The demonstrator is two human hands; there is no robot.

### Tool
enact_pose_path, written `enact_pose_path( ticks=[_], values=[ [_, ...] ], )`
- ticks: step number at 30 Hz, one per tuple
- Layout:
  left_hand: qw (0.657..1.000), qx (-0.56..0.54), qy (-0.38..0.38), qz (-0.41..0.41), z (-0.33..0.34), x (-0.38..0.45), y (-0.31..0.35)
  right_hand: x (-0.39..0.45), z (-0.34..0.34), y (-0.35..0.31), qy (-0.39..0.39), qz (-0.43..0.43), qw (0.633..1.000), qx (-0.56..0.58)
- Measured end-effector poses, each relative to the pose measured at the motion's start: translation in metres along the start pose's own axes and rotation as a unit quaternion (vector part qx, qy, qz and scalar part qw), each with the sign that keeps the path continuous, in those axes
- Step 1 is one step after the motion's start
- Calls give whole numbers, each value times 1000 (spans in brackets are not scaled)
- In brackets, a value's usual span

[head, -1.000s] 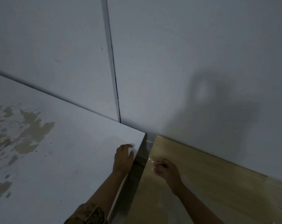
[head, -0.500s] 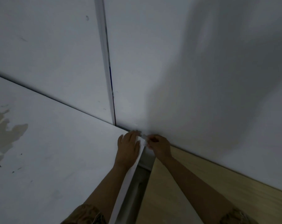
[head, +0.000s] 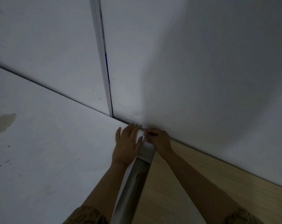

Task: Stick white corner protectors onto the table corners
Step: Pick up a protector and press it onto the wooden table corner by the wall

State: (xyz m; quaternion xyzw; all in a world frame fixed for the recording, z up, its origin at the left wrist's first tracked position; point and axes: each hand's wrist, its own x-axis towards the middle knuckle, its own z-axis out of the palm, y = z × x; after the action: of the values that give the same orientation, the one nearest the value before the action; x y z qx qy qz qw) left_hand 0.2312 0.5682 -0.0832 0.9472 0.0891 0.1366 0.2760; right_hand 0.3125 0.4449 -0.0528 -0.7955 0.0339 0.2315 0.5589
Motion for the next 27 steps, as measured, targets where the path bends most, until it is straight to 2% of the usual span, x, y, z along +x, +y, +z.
enact_pose_path(
  ticks=[7, 16, 20, 24, 27],
  values=[
    [1000, 7, -7, 2, 0, 1, 0, 3, -3, -7, -21, 23, 999, 16],
    [1000, 20, -11, -6, 0, 2, 2, 1, -4, -16, -32, 37, 998, -30],
    [1000, 20, -9, -4, -1, 0, 2, -3, -8, -23, -67, 72, 995, -15],
    [1000, 18, -11, 1, -1, 3, 1, -2, -15, -26, -105, 124, 985, 64],
    [1000, 15, -8, 7, 0, 2, 0, -3, -11, -24, -100, 121, 987, 42]
  ],
)
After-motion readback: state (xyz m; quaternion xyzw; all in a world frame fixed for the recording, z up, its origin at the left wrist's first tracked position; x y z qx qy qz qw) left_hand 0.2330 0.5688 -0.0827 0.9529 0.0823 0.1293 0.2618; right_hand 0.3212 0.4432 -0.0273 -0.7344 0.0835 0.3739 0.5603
